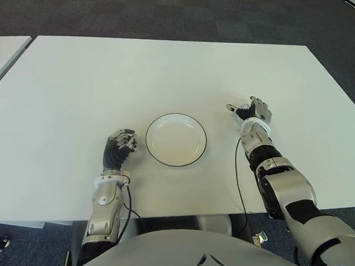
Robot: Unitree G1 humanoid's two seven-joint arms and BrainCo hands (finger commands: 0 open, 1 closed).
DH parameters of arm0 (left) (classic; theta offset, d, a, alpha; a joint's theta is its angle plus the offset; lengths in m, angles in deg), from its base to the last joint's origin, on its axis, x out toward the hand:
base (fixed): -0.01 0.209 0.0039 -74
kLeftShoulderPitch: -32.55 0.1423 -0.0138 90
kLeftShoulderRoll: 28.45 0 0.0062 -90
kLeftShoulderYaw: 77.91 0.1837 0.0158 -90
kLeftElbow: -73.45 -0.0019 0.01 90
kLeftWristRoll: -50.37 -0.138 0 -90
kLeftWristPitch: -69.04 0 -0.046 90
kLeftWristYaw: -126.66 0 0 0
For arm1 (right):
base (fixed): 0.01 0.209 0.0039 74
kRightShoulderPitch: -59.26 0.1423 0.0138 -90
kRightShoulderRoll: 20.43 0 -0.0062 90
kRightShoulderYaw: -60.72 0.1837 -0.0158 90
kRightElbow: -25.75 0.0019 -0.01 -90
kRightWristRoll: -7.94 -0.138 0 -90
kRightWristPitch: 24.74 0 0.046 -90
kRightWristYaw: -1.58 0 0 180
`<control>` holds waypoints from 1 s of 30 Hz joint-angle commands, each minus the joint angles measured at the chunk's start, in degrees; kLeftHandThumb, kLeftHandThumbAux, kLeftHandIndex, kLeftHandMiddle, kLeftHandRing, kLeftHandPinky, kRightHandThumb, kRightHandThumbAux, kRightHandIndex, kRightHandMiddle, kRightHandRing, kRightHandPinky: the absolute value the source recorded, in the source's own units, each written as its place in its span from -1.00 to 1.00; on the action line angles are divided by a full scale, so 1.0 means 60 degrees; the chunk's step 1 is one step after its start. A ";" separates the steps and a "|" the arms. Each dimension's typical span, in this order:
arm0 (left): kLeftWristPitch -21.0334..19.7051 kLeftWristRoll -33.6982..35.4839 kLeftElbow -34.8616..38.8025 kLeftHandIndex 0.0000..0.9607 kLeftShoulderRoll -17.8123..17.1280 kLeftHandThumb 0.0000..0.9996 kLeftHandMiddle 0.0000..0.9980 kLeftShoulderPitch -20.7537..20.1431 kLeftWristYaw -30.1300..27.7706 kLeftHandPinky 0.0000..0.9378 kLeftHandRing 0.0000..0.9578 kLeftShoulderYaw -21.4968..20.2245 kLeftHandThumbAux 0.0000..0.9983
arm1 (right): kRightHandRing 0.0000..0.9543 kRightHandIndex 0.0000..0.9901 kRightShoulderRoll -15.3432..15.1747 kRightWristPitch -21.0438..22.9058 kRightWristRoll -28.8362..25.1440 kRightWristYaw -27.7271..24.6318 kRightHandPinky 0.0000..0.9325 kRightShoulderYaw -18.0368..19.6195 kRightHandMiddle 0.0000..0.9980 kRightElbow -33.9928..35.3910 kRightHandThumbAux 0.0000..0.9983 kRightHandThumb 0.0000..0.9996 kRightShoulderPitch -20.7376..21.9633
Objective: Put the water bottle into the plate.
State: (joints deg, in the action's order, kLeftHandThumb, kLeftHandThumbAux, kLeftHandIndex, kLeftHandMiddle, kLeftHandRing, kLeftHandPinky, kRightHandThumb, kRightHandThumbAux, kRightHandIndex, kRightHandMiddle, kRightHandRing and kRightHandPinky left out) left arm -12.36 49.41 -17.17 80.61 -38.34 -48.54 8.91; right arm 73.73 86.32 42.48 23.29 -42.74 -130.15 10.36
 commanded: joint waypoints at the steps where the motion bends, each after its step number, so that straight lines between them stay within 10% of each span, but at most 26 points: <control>1: -0.0101 -0.0036 -0.0126 -0.10 -0.0009 0.41 0.25 -0.0037 -0.0008 0.33 0.32 0.0059 0.43 | -1.00 -1.00 0.0250 0.0603 -0.0479 -0.0679 -1.00 0.0028 -1.00 -0.1071 -0.23 -0.21 -0.1066; 14: -0.0051 -0.0221 -0.0041 -0.10 -0.0012 0.41 0.26 -0.0026 0.0032 0.34 0.32 0.0127 0.44 | -1.00 -1.00 0.0083 0.1220 -0.0450 -0.1284 -0.93 -0.0206 -1.00 -0.1599 -0.07 -0.42 -0.0964; 22: -0.0014 -0.0003 -0.0137 -0.10 -0.0016 0.41 0.26 -0.0051 -0.0072 0.33 0.32 -0.0002 0.43 | -0.90 -0.17 -0.0314 0.0752 -0.0275 -0.1746 -0.71 -0.0483 -0.81 -0.1794 0.08 -0.32 -0.1192; 28: 0.0004 -0.0066 -0.0103 -0.10 -0.0017 0.41 0.26 -0.0028 -0.0013 0.33 0.32 0.0019 0.43 | -0.79 0.04 -0.0075 0.1013 -0.0708 -0.1462 -0.64 -0.0173 -0.65 -0.1587 0.15 -0.23 -0.1189; 30: -0.0011 -0.0101 -0.0048 -0.10 -0.0011 0.41 0.26 -0.0017 -0.0004 0.33 0.32 0.0055 0.43 | -0.70 -0.04 -0.0119 0.0855 -0.0890 -0.1332 -0.52 0.0041 -0.57 -0.1560 0.28 0.07 -0.1253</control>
State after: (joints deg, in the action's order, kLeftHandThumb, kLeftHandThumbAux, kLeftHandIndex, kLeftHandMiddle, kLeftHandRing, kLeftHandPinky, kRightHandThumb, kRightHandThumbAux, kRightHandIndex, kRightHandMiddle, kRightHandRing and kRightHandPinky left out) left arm -12.32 49.19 -17.21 80.58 -38.43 -48.53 8.70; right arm 69.13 90.31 42.20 19.35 -44.73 -134.93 12.43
